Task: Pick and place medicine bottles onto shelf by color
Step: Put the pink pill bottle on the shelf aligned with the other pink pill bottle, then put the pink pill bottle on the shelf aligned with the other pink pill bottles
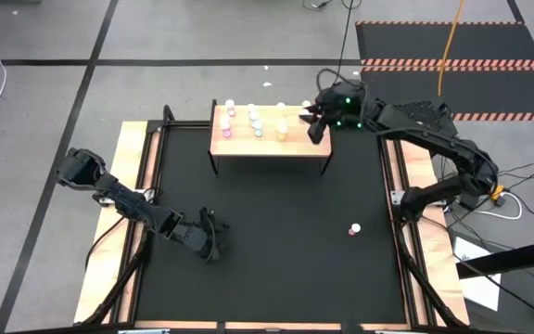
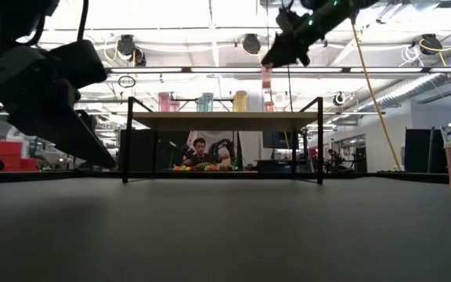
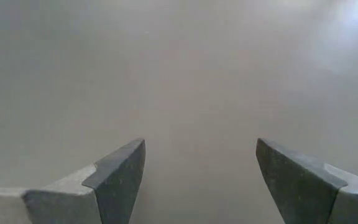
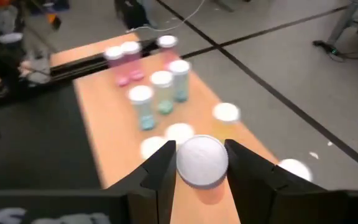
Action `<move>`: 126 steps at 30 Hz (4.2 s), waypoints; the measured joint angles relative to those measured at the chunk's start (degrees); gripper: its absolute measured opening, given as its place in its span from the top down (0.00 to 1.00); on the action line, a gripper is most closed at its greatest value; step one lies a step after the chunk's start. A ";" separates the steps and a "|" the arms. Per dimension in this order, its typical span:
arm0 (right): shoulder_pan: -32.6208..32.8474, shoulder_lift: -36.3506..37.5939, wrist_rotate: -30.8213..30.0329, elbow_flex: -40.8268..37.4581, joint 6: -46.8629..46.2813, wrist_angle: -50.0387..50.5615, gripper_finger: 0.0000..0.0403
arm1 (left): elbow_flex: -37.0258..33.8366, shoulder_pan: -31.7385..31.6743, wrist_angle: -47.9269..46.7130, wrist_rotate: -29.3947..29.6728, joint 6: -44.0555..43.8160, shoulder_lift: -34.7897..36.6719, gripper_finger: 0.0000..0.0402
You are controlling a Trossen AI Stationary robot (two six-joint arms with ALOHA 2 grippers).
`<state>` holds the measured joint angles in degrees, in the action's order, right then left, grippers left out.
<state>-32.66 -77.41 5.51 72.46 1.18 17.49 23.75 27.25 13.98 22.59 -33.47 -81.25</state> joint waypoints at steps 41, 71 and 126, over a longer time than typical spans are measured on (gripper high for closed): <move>-9.42 -5.76 5.12 -6.91 -0.87 -7.60 0.58 | 0.00 -4.68 0.00 -1.57 -2.69 0.00 0.24; 33.56 16.36 -22.48 -6.90 -9.98 14.20 0.51 | 0.00 -4.68 3.72 -1.77 4.35 0.00 0.24; 70.59 20.03 -27.84 -39.91 -66.56 29.00 0.65 | 0.00 -4.72 3.87 -4.68 7.67 0.00 0.24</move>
<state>37.93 -57.39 -22.33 32.56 -65.39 46.50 23.75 22.52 17.85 17.91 -25.80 -81.25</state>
